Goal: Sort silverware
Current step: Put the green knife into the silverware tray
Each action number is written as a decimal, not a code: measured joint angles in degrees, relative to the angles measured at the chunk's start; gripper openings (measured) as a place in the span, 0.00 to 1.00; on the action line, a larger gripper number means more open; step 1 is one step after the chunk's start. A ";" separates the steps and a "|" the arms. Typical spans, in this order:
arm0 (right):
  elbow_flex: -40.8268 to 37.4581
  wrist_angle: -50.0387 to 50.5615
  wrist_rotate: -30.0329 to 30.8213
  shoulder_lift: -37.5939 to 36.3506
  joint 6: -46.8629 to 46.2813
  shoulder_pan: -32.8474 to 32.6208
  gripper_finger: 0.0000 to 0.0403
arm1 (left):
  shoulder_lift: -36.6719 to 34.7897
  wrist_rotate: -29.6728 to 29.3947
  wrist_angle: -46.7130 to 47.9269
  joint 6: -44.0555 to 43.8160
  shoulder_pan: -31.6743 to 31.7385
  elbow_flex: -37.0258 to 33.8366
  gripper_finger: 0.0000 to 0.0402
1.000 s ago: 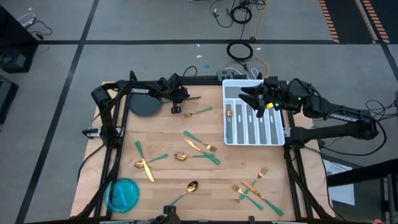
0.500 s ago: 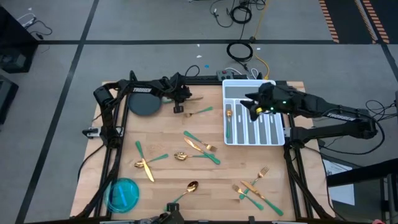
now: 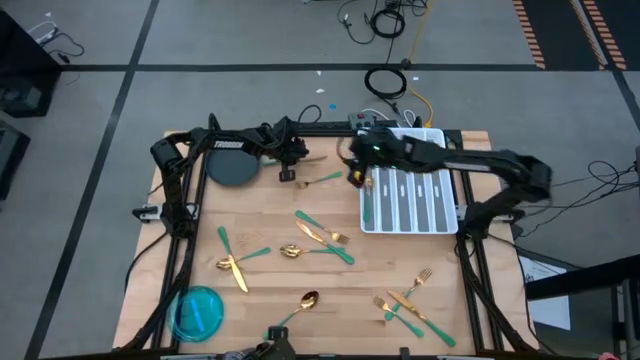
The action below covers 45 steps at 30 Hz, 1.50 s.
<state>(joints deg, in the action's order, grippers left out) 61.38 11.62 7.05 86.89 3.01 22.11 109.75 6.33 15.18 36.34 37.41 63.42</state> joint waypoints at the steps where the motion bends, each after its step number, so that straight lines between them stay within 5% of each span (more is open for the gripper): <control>1: 2.01 0.26 -0.02 2.44 2.40 0.41 0.53 | 0.00 0.47 0.00 0.02 0.02 0.00 0.00; 9: 19.76 11.25 -7.53 20.05 17.15 3.42 0.53 | -0.02 1.36 -0.05 1.95 0.04 0.03 0.00; 16: 22.74 12.22 -9.99 26.48 26.31 4.17 0.53 | -0.04 3.55 -0.35 1.95 0.89 0.04 0.00; 35: 23.97 9.30 -12.29 32.53 27.02 6.99 0.53 | -0.04 5.90 -1.56 1.56 1.20 0.04 0.00; 45: 35.98 18.37 -13.05 40.38 26.79 7.32 0.53 | -0.04 7.16 -1.75 1.44 1.05 0.02 0.00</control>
<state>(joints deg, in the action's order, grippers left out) 97.36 29.98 -6.00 127.28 29.81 29.43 109.71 13.50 13.43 37.78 38.46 63.44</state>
